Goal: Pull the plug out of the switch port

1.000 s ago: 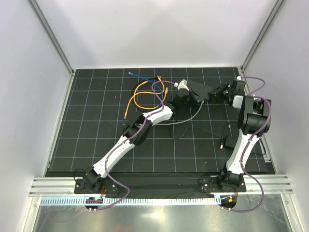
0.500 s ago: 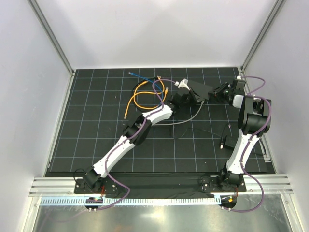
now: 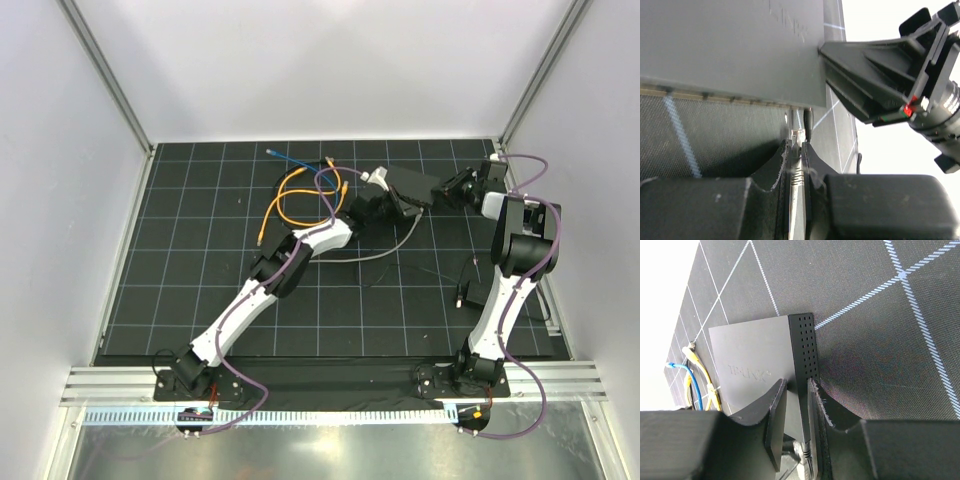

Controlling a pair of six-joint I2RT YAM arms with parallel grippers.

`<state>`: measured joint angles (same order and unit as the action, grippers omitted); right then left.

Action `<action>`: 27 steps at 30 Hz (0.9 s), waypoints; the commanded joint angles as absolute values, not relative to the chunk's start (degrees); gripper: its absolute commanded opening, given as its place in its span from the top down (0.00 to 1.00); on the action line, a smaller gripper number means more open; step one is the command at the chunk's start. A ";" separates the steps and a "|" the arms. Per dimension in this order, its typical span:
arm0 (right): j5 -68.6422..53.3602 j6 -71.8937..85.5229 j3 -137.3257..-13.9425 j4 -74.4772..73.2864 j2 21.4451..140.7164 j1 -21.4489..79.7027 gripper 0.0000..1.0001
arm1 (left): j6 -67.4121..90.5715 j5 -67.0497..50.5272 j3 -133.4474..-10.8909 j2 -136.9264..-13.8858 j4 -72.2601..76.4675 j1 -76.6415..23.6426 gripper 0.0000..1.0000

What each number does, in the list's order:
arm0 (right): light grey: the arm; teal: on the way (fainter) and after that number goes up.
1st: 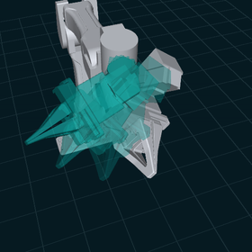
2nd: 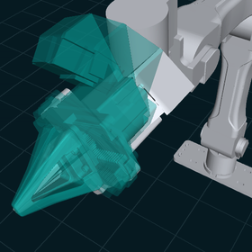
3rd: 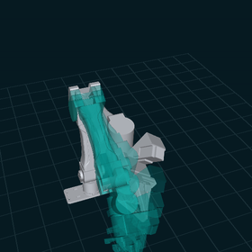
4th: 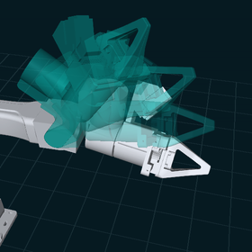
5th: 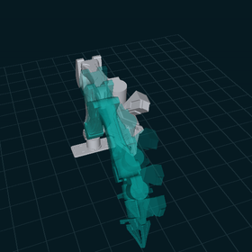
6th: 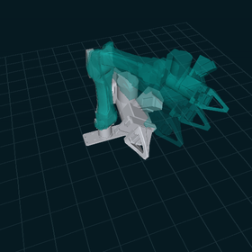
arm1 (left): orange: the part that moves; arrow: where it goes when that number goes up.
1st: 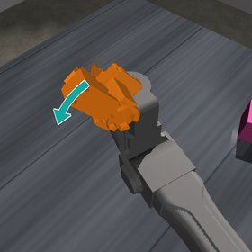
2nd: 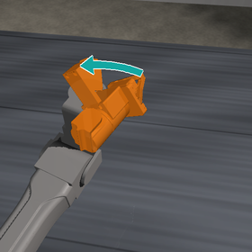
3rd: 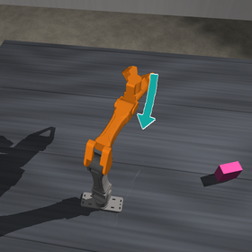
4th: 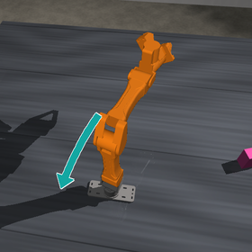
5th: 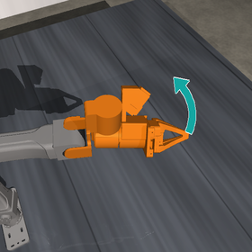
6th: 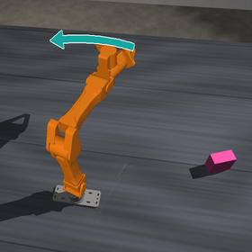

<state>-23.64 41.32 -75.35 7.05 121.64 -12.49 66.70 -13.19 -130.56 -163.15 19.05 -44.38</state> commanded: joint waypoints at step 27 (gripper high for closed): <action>-20.92 39.73 -73.48 4.83 122.26 -13.36 0.71 | 51.16 -17.66 -109.07 -134.48 12.67 -33.50 1.00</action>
<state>-23.73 41.34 -74.98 7.62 121.67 -12.86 53.84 -17.06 -108.99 -138.80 13.65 -37.01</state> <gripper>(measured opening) 0.299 0.121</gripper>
